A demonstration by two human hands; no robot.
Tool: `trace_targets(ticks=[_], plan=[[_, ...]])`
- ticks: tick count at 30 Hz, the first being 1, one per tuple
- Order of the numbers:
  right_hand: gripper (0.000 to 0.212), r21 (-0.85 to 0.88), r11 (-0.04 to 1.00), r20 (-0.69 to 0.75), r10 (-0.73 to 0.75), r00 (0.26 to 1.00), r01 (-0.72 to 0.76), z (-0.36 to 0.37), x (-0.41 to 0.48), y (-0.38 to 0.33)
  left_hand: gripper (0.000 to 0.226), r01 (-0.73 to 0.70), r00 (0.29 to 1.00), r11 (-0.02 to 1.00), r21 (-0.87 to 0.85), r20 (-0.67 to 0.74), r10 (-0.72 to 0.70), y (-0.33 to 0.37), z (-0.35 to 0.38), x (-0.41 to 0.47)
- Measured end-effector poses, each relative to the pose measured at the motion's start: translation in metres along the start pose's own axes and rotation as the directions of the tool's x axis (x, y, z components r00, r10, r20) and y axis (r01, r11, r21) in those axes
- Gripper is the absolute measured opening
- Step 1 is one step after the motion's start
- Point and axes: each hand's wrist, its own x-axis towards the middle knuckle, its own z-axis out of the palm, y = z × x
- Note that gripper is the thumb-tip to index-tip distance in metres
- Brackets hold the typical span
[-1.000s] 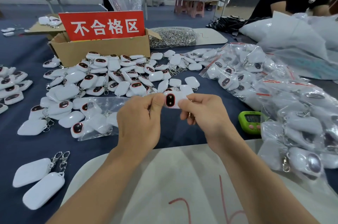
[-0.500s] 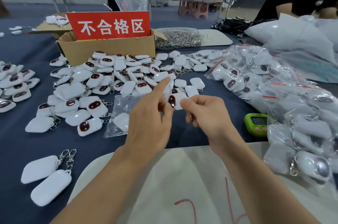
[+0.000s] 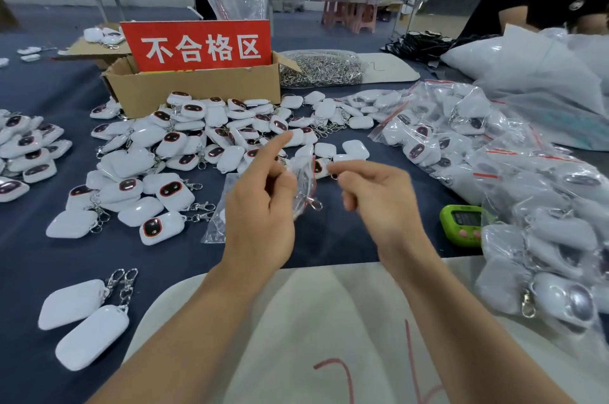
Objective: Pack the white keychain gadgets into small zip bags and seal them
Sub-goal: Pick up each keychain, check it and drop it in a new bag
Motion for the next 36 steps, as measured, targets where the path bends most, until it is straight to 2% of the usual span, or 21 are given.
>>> trace_targets(ticks=[2, 3, 6, 8, 9, 13, 15, 16, 18, 20, 22, 24, 26, 28, 29, 31, 33, 36], plan=[[0.037, -0.195, 0.981, -0.131, -0.038, 0.991, 0.012, -0.008, 0.009, 0.007, 0.044, 0.020, 0.997, 1.000, -0.009, -0.073, -0.020, -0.002, -0.002, 0.003], [0.045, -0.324, 0.946, -0.121, -0.076, 0.990, 0.033, -0.010, 0.013, 0.012, 0.044, 0.022, 0.993, 0.999, -0.023, -0.113, -0.024, -0.002, -0.003, 0.004], [0.067, -0.644, 0.748, 0.112, -0.117, 0.987, 0.162, -0.007, 0.020, 0.020, 0.042, 0.015, 0.974, 0.994, -0.109, -0.222, -0.039, 0.000, -0.010, 0.014], [0.064, -0.775, 0.586, 0.238, -0.077, 0.968, 0.237, -0.002, 0.021, 0.023, 0.041, -0.003, 0.948, 0.991, -0.133, -0.315, -0.040, 0.004, -0.019, 0.026], [0.061, -0.798, 0.546, 0.263, -0.062, 0.963, 0.253, -0.001, 0.021, 0.023, 0.041, -0.023, 0.932, 0.992, -0.128, -0.361, -0.024, 0.007, -0.025, 0.034], [0.043, -0.743, 0.626, 0.178, -0.159, 0.971, 0.238, -0.004, 0.019, 0.023, 0.042, -0.126, 0.896, 0.992, -0.028, -0.432, 0.102, 0.018, -0.049, 0.053], [0.027, -0.761, 0.617, 0.100, -0.193, 0.976, 0.199, -0.005, 0.019, 0.023, 0.040, -0.146, 0.909, 0.985, 0.088, -0.381, 0.169, 0.021, -0.049, 0.050], [0.027, -0.766, 0.617, 0.083, -0.182, 0.980, 0.180, -0.004, 0.019, 0.023, 0.038, -0.150, 0.924, 0.975, 0.166, -0.328, 0.198, 0.022, -0.044, 0.045], [0.048, -0.763, 0.616, 0.162, -0.111, 0.980, 0.196, -0.003, 0.017, 0.023, 0.037, -0.161, 0.968, 0.944, 0.289, -0.139, 0.208, 0.021, -0.029, 0.032], [0.057, -0.785, 0.566, 0.259, -0.069, 0.963, 0.252, -0.001, 0.017, 0.022, 0.042, -0.134, 0.988, 0.935, 0.328, 0.119, 0.100, 0.016, -0.013, 0.016], [0.049, -0.782, 0.565, 0.253, -0.098, 0.963, 0.263, -0.002, 0.016, 0.022, 0.053, -0.104, 0.944, 0.908, 0.405, 0.327, -0.037, 0.009, 0.000, 0.004], [0.032, -0.769, 0.603, 0.163, -0.137, 0.977, 0.213, -0.005, 0.015, 0.021, 0.057, -0.188, 0.887, 0.845, 0.500, 0.455, -0.072, 0.003, 0.006, -0.004], [0.023, -0.786, 0.594, 0.098, -0.153, 0.983, 0.171, -0.006, 0.015, 0.020, 0.052, -0.208, 0.866, 0.845, 0.492, 0.495, -0.075, 0.000, 0.007, -0.005], [0.025, -0.788, 0.597, 0.068, -0.158, 0.985, 0.150, -0.007, 0.015, 0.020, 0.047, -0.151, 0.868, 0.897, 0.416, 0.491, -0.082, -0.002, 0.006, -0.005], [0.034, -0.801, 0.580, 0.080, -0.145, 0.986, 0.150, -0.007, 0.014, 0.021, 0.045, -0.126, 0.872, 0.917, 0.379, 0.483, -0.080, -0.002, 0.007, -0.005], [0.050, -0.864, 0.474, 0.145, -0.093, 0.985, 0.172, -0.006, 0.013, 0.021, 0.042, -0.104, 0.889, 0.939, 0.327, 0.454, -0.060, -0.001, 0.007, -0.006], [0.039, -0.894, 0.401, 0.178, -0.091, 0.980, 0.200, -0.006, 0.011, 0.021, 0.039, -0.098, 0.922, 0.951, 0.294, 0.387, -0.024, 0.002, 0.008, -0.007], [0.028, -0.895, 0.399, 0.168, -0.106, 0.980, 0.197, -0.006, 0.009, 0.016, 0.029, -0.068, 0.968, 0.955, 0.289, 0.250, -0.006, 0.004, 0.009, -0.006]])
